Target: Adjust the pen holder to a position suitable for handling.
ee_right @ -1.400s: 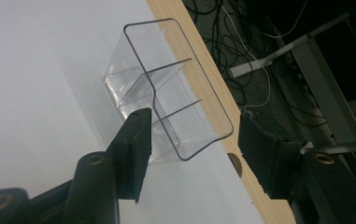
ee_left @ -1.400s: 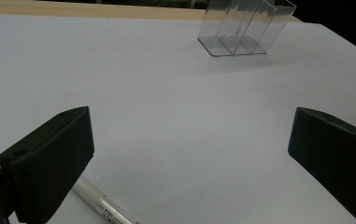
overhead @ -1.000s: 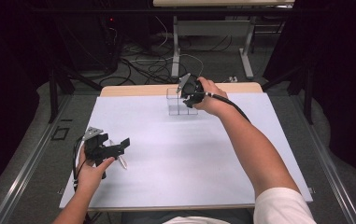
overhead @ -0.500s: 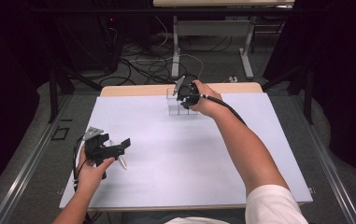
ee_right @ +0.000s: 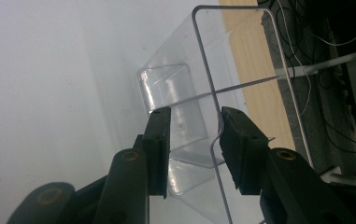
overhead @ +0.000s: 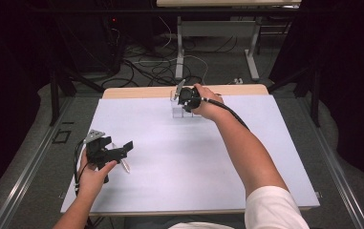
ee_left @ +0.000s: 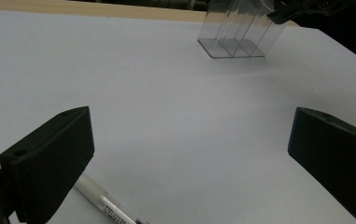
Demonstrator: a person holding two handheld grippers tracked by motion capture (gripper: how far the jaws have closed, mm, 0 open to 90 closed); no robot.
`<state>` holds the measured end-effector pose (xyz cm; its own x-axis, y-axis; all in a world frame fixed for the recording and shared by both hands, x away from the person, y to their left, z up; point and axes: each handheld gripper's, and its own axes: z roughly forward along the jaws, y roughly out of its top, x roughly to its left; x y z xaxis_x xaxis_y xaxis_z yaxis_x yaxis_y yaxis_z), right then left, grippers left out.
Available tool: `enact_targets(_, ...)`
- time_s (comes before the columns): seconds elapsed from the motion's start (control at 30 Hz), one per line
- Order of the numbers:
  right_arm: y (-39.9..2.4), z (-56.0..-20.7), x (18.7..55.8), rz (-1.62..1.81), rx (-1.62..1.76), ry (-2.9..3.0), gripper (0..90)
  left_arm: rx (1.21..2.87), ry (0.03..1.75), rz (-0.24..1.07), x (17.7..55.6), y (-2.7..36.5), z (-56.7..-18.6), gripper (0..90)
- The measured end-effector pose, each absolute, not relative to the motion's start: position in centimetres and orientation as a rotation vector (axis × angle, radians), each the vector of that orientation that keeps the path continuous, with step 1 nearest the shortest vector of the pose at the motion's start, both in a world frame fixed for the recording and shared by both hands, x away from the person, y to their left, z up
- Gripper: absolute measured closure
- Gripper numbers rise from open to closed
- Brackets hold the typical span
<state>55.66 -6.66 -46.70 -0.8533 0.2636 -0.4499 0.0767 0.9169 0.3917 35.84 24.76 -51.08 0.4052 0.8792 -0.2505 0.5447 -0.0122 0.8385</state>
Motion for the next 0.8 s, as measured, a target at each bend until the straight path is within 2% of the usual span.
enact_targets(0.07, -6.6, -46.7, 55.5, 0.495, 0.264, 2.565, 64.3, 1.684, 1.262, 0.430, 35.8, 24.7, -51.1, 0.9)
enact_targets(0.17, -6.7, -46.5, 55.5, 0.481, 0.246, 2.573, 73.2, 1.693, 1.261, 0.425, 35.8, 24.7, -51.1, 0.9)
enact_targets(0.27, -6.7, -46.4, 55.4, 0.477, 0.234, 2.579, 76.2, 1.695, 1.262, 0.424, 35.8, 24.7, -51.1, 0.9)
enact_targets(0.4, -6.7, -46.2, 55.2, 0.458, 0.202, 2.590, 85.5, 1.694, 1.265, 0.424, 35.9, 24.7, -51.1, 0.9)
enact_targets(0.8, -6.6, -46.0, 54.6, 0.432, 0.111, 2.600, 88.2, 1.697, 1.266, 0.426, 35.9, 24.7, -51.1, 1.0)
